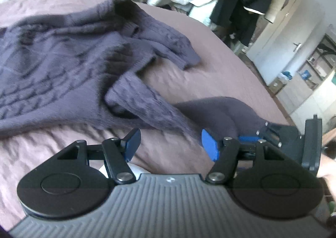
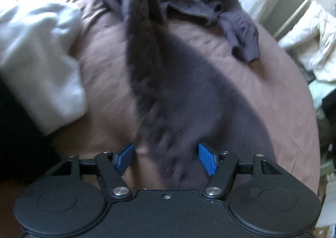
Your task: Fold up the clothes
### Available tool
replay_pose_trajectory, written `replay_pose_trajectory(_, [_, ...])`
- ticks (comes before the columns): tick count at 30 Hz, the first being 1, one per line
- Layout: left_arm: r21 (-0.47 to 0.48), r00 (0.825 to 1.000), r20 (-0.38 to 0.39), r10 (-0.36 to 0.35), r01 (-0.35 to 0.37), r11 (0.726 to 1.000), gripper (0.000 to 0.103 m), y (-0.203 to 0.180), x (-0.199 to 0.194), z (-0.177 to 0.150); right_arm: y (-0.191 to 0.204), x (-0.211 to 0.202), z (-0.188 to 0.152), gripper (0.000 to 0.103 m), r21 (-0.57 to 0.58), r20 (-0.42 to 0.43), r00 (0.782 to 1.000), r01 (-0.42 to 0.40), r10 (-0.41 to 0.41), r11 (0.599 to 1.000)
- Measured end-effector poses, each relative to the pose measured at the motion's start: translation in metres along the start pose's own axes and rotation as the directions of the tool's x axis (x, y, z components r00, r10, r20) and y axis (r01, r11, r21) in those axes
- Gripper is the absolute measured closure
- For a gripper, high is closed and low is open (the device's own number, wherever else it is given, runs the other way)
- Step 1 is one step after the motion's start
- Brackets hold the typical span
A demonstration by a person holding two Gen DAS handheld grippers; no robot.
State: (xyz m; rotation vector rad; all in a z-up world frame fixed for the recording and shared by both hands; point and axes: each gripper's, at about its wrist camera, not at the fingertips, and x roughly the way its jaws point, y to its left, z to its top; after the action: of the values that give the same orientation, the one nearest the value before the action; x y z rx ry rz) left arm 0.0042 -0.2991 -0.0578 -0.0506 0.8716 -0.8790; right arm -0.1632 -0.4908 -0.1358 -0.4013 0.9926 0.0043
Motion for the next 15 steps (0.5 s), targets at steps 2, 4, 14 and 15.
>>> replay_pose_trajectory(2, [-0.013, 0.999, 0.024, 0.024, -0.023, 1.0, 0.039, 0.005, -0.005, 0.0, -0.019, 0.004, 0.013, 0.071, 0.087, 0.022, 0.999, -0.04, 0.038, 0.995])
replay_pose_trajectory(4, [-0.047, 0.998, 0.057, 0.041, -0.039, 0.998, 0.039, 0.013, -0.013, 0.001, -0.037, 0.002, 0.03, 0.093, 0.16, 0.004, 0.996, -0.09, 0.09, 0.983])
replay_pose_trajectory(14, [-0.127, 0.894, 0.208, 0.396, -0.377, 0.918, 0.038, 0.05, -0.069, 0.015, -0.014, -0.073, 0.106, 0.092, 0.167, -0.071, 0.905, -0.404, 0.42, 0.899])
replay_pose_trajectory(15, [-0.16, 0.896, 0.217, 0.388, -0.359, 0.919, 0.038, 0.055, -0.079, 0.016, -0.016, -0.078, 0.118, 0.092, 0.213, -0.026, 0.879, -0.46, 0.475, 0.862])
